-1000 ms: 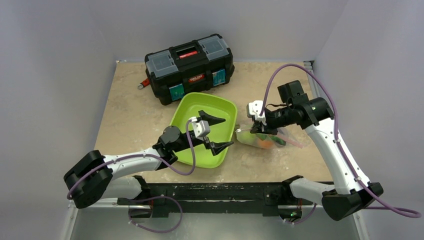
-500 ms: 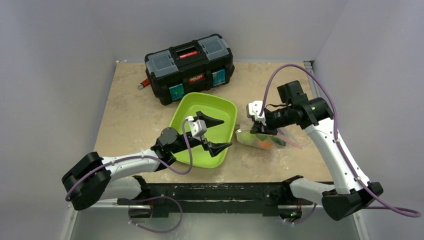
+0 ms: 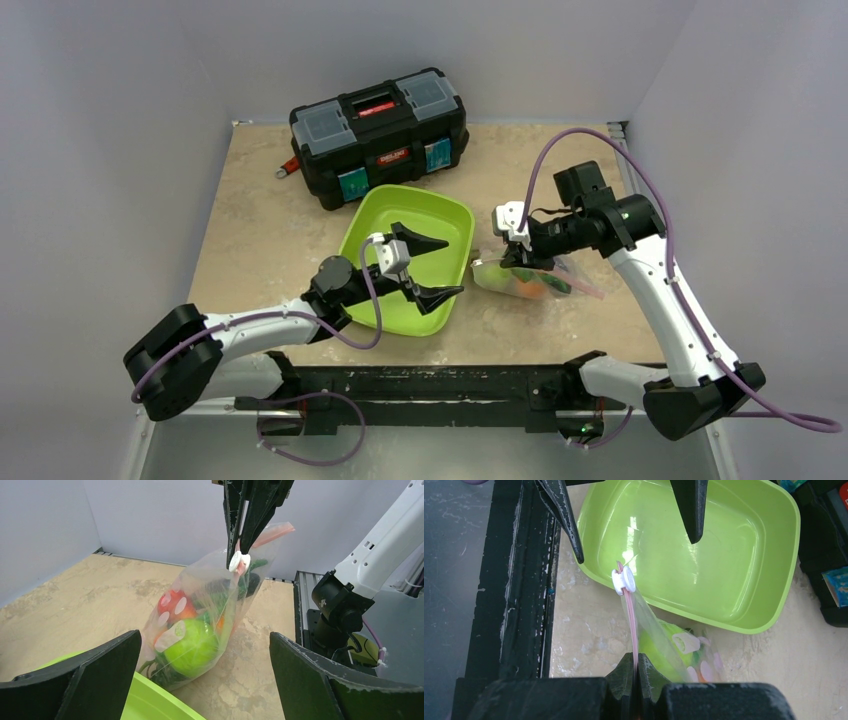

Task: Open the zip-top bag and remove the fake food
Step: Adjust the zipper food storage bag at the center of the board.

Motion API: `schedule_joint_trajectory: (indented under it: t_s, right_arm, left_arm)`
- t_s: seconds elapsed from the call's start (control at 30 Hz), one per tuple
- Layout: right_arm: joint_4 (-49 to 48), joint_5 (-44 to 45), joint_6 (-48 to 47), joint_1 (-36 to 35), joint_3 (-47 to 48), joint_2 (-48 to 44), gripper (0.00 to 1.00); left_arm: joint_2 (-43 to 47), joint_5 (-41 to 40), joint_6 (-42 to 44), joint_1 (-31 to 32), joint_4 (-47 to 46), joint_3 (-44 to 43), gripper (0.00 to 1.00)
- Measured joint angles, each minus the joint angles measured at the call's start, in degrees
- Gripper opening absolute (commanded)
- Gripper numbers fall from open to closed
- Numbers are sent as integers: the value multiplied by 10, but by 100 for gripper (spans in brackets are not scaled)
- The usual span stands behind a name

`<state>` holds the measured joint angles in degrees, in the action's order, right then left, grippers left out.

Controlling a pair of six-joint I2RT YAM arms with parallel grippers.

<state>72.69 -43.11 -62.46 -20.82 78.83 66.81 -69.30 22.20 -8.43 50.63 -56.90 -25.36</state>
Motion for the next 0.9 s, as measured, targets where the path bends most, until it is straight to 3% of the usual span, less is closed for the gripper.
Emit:
schedule_joint_trajectory:
  t_s: [0.9]
  right_arm:
    - [2,0,0,0,0,3,0]
  left_arm:
    - [0,1,0,-1,-2,9,100]
